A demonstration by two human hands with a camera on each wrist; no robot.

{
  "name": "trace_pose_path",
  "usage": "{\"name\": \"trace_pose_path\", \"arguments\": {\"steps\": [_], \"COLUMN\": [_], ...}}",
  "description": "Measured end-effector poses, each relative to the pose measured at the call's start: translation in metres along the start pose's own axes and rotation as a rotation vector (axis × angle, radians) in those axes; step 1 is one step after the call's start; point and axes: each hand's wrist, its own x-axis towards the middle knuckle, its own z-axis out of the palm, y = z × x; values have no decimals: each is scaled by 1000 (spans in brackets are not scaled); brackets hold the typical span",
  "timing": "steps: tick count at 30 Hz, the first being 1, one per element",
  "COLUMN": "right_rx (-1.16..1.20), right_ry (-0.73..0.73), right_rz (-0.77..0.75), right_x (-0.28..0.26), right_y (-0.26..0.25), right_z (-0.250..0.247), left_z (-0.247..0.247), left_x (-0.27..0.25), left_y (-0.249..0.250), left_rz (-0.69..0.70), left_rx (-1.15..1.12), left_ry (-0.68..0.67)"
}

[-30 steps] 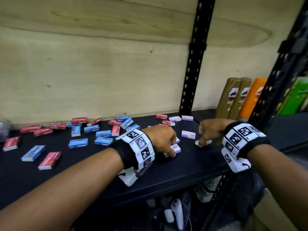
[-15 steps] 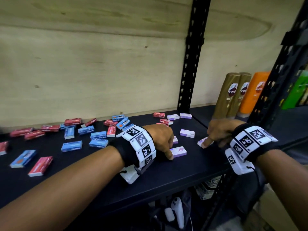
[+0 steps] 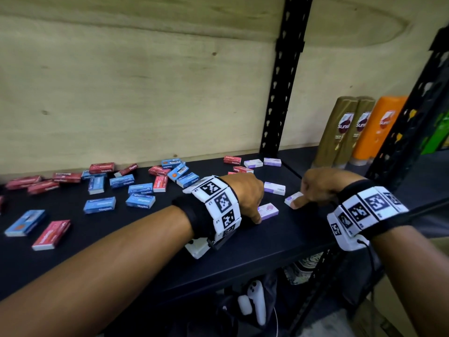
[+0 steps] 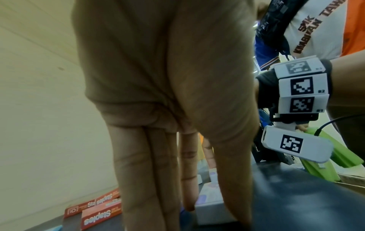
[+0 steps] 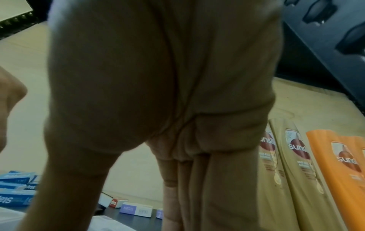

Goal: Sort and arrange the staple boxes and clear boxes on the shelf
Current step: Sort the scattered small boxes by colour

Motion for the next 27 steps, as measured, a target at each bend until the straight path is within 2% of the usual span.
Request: {"name": "trace_pose_path", "arguments": {"steps": [7, 13, 24, 27], "right_rx": [111, 111, 266, 203], "right_ry": [-38, -25, 1, -5], "right_rz": [18, 17, -2, -36], "right_x": [7, 9, 6, 0], "right_y": [0, -1, 0, -5], "right_z": [0, 1, 1, -6], "left_z": [-6, -8, -11, -11], "left_x": [-1, -3, -10, -16], "left_y": [6, 7, 1, -9], "left_rz": [-50, -90, -81, -60], "left_rx": [-40, -91, -179, -247], "left_ry": [-22, -40, -82, -114]}}
